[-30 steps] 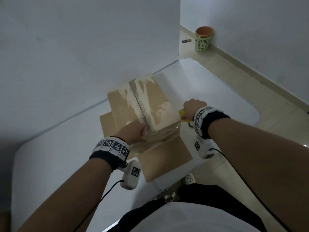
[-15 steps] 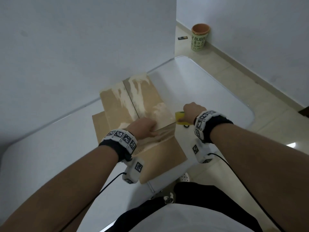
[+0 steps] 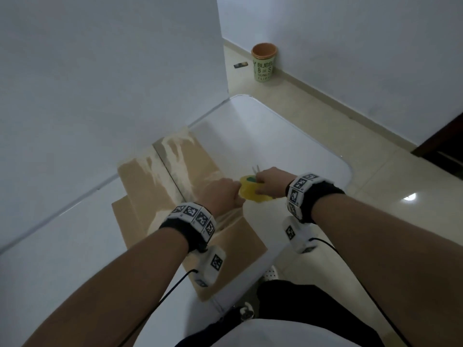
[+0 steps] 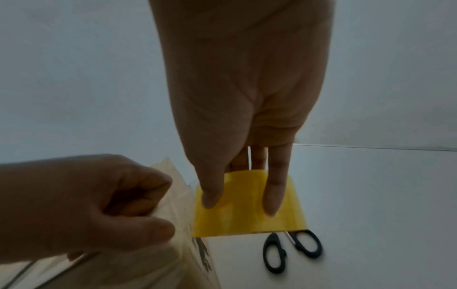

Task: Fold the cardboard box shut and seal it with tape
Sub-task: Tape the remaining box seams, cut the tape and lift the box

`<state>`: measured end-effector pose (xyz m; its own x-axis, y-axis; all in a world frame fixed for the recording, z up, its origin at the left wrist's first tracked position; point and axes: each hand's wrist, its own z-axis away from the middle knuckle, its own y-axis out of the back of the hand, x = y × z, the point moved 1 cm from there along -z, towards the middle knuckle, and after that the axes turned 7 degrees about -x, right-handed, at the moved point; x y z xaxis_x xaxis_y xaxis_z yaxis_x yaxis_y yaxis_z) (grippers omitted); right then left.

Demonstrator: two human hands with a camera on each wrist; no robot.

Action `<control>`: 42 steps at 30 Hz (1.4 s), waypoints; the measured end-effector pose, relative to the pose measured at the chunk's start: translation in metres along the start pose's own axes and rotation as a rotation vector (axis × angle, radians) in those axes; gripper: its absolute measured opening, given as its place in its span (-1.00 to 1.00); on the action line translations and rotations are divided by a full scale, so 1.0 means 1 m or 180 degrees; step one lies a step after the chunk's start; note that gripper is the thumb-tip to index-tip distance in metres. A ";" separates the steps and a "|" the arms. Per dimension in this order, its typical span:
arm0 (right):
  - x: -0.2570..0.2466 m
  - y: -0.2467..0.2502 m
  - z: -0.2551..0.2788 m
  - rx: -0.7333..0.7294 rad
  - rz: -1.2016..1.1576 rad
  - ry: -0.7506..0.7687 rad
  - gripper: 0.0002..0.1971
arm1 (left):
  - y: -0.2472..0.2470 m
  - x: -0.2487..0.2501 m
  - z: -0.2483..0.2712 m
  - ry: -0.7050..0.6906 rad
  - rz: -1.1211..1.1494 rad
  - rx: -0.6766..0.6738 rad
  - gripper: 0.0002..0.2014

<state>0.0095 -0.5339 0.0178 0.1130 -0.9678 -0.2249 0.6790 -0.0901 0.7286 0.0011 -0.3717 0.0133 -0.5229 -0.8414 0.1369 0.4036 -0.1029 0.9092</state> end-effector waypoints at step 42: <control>0.029 0.017 -0.021 0.0161 0.0194 -0.0045 -0.63 | 0.001 -0.012 -0.010 -0.0015 0.0257 -0.0527 -0.66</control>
<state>0.0399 -0.5586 0.0103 0.1426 -0.9750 -0.1702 0.6337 -0.0421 0.7725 0.0149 -0.3670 0.0090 -0.4872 -0.8479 0.2090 0.5623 -0.1215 0.8180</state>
